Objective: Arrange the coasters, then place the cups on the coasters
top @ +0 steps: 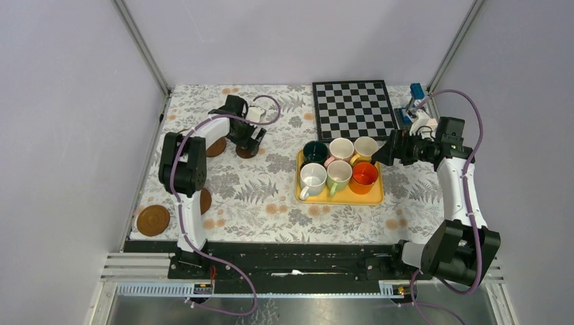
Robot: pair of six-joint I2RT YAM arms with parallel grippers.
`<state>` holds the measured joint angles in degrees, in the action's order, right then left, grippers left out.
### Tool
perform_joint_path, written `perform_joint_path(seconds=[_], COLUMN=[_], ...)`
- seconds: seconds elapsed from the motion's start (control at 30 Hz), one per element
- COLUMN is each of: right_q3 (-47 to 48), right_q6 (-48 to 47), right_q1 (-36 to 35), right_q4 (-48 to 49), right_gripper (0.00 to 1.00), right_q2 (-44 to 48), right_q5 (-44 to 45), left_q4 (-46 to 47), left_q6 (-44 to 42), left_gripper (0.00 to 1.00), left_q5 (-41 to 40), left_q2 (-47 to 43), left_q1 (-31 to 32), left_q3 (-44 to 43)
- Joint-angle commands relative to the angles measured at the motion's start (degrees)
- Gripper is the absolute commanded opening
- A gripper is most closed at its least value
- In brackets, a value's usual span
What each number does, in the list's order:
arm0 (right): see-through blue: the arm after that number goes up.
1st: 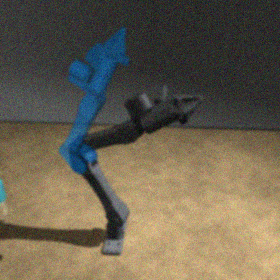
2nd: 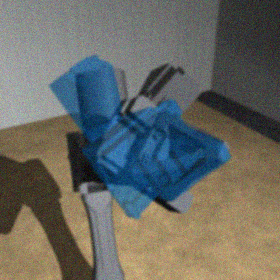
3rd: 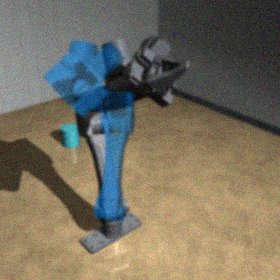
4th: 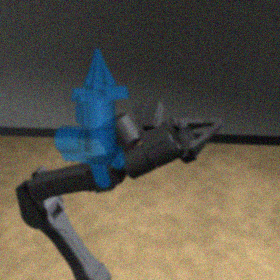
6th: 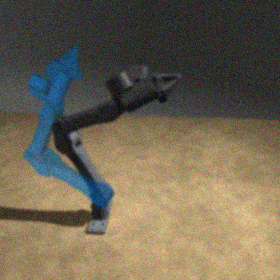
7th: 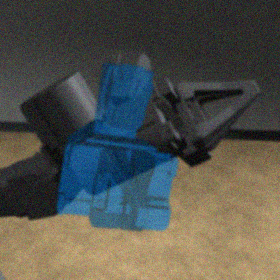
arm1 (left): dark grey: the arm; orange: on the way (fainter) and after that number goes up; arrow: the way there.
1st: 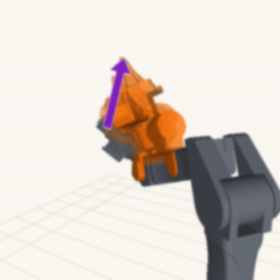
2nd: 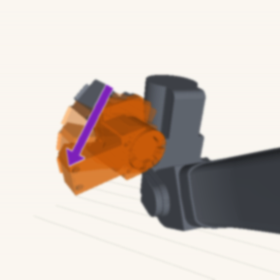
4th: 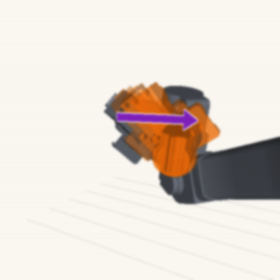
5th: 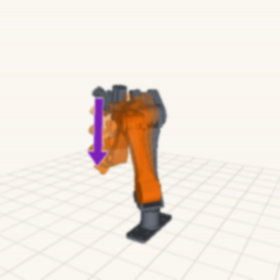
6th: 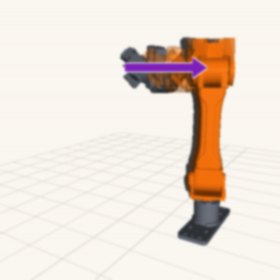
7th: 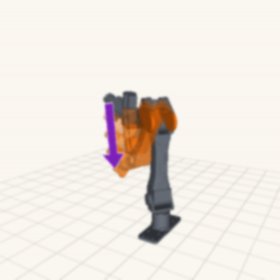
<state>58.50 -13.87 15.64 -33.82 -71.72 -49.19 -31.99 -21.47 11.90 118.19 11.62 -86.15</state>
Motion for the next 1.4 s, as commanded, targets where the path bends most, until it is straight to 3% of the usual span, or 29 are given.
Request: perform_joint_path(seconds=[0.0,0.2,0.3,0.37,0.67,0.83,1.07,1.37], right_q3=[-0.29,-0.13,-0.1,-0.27,-0.26,-0.41,-0.25,-0.49], right_q6=[-0.46,-0.55,-0.63,-0.64,-0.59,-0.81,-0.85,-0.9], right_q1=[-0.19,-0.19,-0.23,-0.18,-0.18,-0.17,-0.18,-0.2], right_q4=[1.28,1.14,1.12,1.19,1.02,0.9,0.78,0.75], right_gripper=[1.0,1.0,1.0,1.0,1.0,1.0,1.0,1.0], right_q2=[1.72,1.67,1.65,1.63,1.23,1.59,1.65,1.74], right_q5=[-1.5,-1.44,-1.43,-1.44,-1.8,-1.58,-2.19,-2.16], left_q4=[0.79,0.54,0.3,-0.21,-6.58,-10.35,-9.33,-6.07], left_q6=[3.83,5.12,4.89,4.86,1.91,-1.84,-6.71,-6.44], left_gripper=[0.88,0.88,0.93,0.98,0.99,0.99,0.91,0.84], left_q5=[0.25,0.48,0.38,0.32,3.62,4.1,5.79,5.82], left_q2=[3.61,6.4,5.92,4.74,-5.62,-8.59,-15.04,-10.77], left_q1=[-0.15,0.24,0.33,0.33,-0.35,-5.73,-14.88,-21.16], left_q3=[-4.41,-8.19,-8.05,-8.0,-14.52,-11.88,0.97,1.34])
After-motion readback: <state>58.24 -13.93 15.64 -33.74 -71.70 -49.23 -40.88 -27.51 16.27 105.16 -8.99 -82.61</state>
